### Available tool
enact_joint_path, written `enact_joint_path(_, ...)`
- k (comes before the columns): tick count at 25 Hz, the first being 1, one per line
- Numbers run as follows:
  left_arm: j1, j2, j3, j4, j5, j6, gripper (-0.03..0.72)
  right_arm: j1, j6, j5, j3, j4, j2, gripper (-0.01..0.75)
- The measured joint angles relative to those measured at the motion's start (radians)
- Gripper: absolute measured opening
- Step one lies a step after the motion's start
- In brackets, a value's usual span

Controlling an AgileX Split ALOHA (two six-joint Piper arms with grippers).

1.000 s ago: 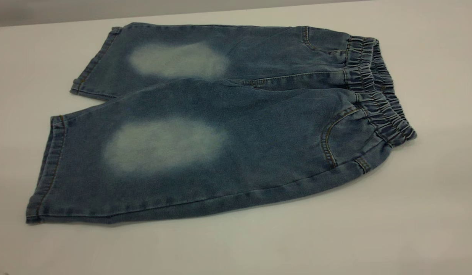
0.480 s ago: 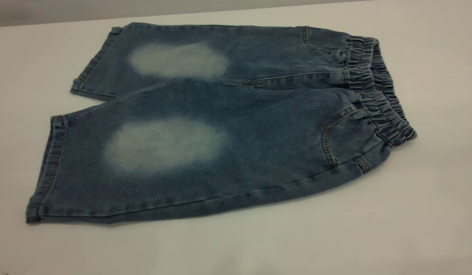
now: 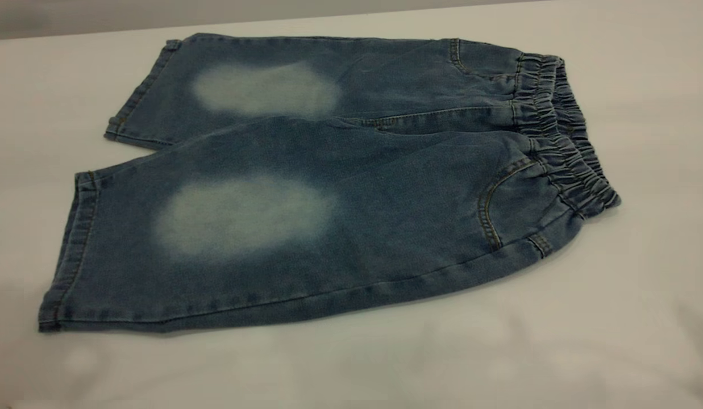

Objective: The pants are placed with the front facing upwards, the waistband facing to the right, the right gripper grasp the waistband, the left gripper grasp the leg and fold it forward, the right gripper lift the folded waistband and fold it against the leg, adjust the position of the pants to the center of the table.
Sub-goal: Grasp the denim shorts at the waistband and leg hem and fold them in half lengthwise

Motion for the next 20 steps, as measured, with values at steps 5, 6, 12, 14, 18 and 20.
enact_joint_path(5,0.0,0.172,0.0,-0.143,-0.044,0.161,0.306,0.0,-0.222,-0.097,-0.003,0.253,0.281,0.416)
enact_joint_path(6,-0.001,0.2,0.0,-0.173,-0.047,0.197,0.306,0.0,-0.266,-0.097,-0.003,0.324,0.341,0.416)
enact_joint_path(12,-0.001,0.289,0.0,-0.347,-0.061,0.36,0.306,0.0,-0.644,-0.12,-0.005,0.746,0.668,0.416)
enact_joint_path(14,-0.001,0.301,0.0,-0.378,-0.061,0.386,0.306,0.0,-0.763,-0.083,-0.005,0.881,0.782,0.416)
enact_joint_path(18,-0.001,0.306,0.0,-0.396,-0.058,0.391,0.306,0.0,-0.997,0.044,-0.012,1.077,0.978,0.416)
enact_joint_path(20,-0.001,0.308,0.0,-0.396,-0.055,0.391,0.306,-0.001,-1.078,0.097,-0.025,1.144,1.054,0.416)
